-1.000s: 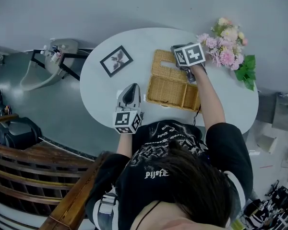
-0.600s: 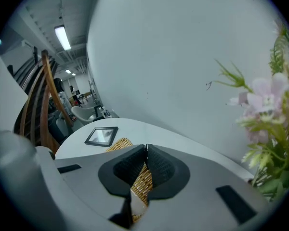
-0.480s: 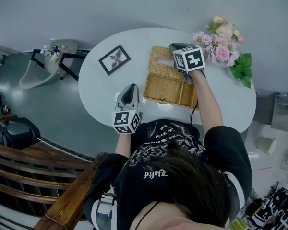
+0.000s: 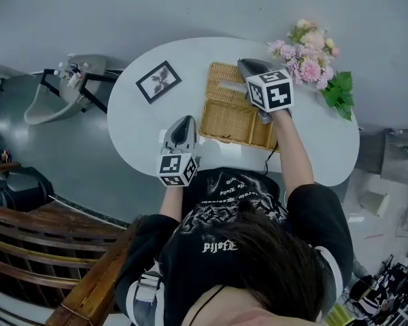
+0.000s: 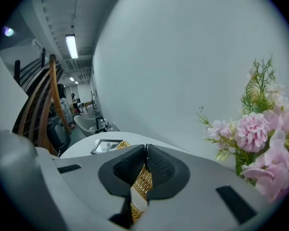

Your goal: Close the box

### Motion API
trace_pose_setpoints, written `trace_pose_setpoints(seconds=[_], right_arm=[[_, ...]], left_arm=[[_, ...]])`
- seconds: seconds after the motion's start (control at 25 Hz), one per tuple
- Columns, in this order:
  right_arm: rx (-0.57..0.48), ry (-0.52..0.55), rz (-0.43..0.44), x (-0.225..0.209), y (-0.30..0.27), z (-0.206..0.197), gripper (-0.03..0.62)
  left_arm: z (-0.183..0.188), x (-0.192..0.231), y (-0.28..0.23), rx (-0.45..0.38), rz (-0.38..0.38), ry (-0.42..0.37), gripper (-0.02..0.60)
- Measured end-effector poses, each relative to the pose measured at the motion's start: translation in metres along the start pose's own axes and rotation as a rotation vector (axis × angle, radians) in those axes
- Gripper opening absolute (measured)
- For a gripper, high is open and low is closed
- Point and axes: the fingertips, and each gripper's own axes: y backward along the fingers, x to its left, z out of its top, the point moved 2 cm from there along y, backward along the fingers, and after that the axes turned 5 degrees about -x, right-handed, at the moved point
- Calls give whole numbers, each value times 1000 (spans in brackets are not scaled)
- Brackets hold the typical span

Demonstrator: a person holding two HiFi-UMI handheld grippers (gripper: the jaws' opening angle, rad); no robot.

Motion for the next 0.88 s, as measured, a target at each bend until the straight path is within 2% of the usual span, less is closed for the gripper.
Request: trace_pose_setpoints(seconds=[0.88], right_arm=[[-129,14,-17,50,60,5,44]], left_arm=[[5,-6,16,-28,-111,-17,32]])
